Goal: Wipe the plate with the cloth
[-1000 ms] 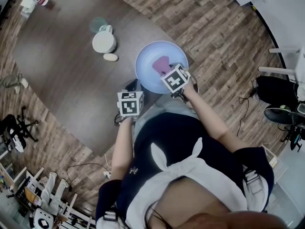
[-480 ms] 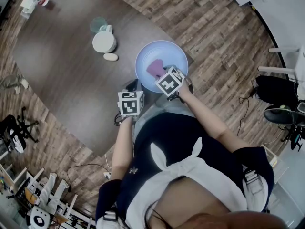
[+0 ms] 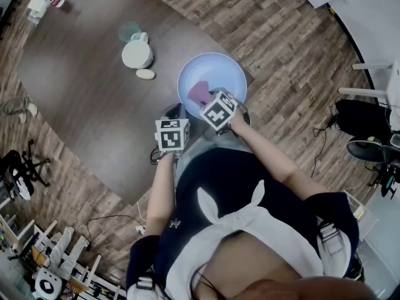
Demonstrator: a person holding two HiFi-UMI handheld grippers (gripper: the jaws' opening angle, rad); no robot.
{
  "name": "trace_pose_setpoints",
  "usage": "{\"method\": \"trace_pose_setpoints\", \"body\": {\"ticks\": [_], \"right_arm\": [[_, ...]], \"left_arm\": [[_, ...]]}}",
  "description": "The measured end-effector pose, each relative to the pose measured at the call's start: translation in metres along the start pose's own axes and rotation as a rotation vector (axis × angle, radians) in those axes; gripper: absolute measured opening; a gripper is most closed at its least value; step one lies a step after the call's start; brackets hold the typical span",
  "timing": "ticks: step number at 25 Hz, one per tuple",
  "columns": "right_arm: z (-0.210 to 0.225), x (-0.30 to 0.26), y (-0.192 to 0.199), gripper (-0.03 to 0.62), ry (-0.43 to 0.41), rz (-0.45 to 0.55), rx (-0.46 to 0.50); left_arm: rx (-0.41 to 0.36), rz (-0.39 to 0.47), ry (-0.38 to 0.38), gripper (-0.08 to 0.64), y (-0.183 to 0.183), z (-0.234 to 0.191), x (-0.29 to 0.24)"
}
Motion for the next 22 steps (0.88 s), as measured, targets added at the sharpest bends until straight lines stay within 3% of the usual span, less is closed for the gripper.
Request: {"method": "trace_pose_setpoints", "body": {"ticks": [22], "right_arm": [[-0.016, 0.001, -0.001, 0.186, -0.053, 0.022, 0.076]], "left_arm": [[-0.028, -0.007, 0.002, 0.005, 0.000, 0.006, 0.000]]}}
Point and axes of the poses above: the fingertips, and each gripper's own axes: x backward along the fingers, z to its right, y out of its underside, the point moved 8 cm from there along x, backward along the fingers, and after that the axes turned 10 degrees about y, right-handed, at the moved point
